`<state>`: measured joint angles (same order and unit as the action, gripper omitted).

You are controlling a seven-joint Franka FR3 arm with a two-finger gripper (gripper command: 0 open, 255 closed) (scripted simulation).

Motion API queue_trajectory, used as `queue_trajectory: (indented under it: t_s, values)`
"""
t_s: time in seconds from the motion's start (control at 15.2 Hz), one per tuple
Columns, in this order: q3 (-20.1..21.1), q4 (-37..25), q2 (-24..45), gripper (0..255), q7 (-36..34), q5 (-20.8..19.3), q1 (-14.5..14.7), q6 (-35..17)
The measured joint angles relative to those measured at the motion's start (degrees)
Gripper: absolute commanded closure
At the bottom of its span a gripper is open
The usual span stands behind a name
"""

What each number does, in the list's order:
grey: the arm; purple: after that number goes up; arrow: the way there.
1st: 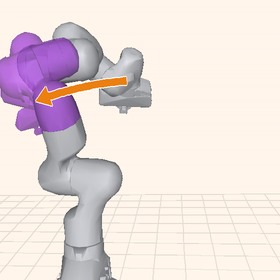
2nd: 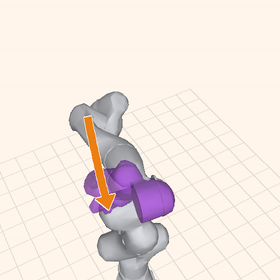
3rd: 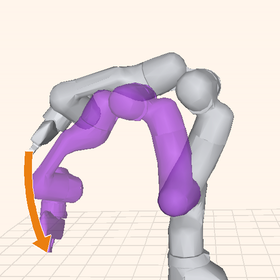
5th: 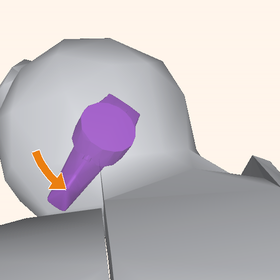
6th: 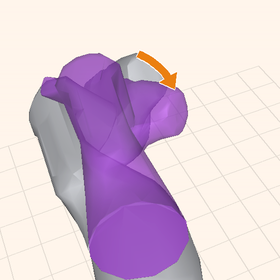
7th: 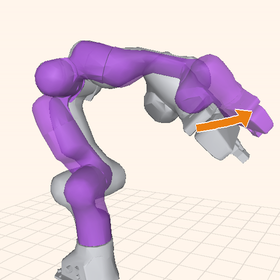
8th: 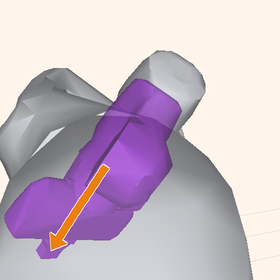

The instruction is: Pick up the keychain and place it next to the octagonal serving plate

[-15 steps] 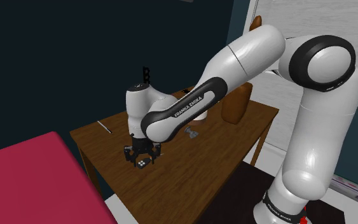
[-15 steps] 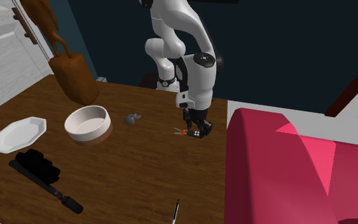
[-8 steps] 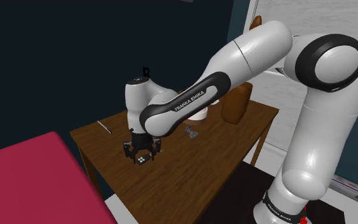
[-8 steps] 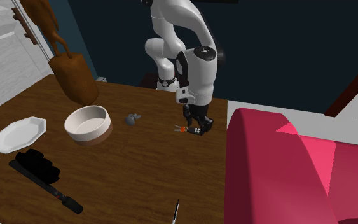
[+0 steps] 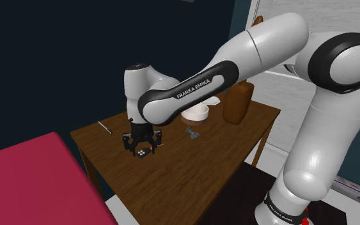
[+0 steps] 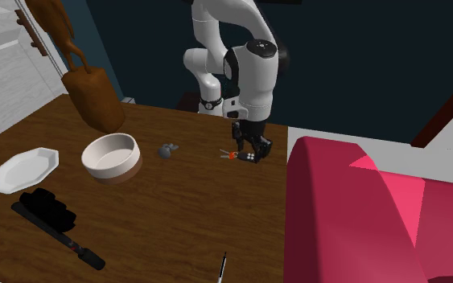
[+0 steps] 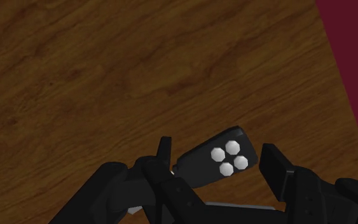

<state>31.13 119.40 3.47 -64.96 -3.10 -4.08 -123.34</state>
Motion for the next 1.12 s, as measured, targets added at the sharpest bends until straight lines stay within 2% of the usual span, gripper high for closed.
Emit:
queue_trajectory:
  t_s: [0.33, 0.73, 1.12]
  values:
    - [-0.3, -1.31, -1.5, 255, 1.38, 1.01, -0.49, 2.56]
    - [-4.22, 1.68, -4.82, 255, 10.31, 3.05, -4.58, 2.38]
    - [-8.59, 2.46, -5.15, 255, 18.89, 3.3, -8.68, 1.88]
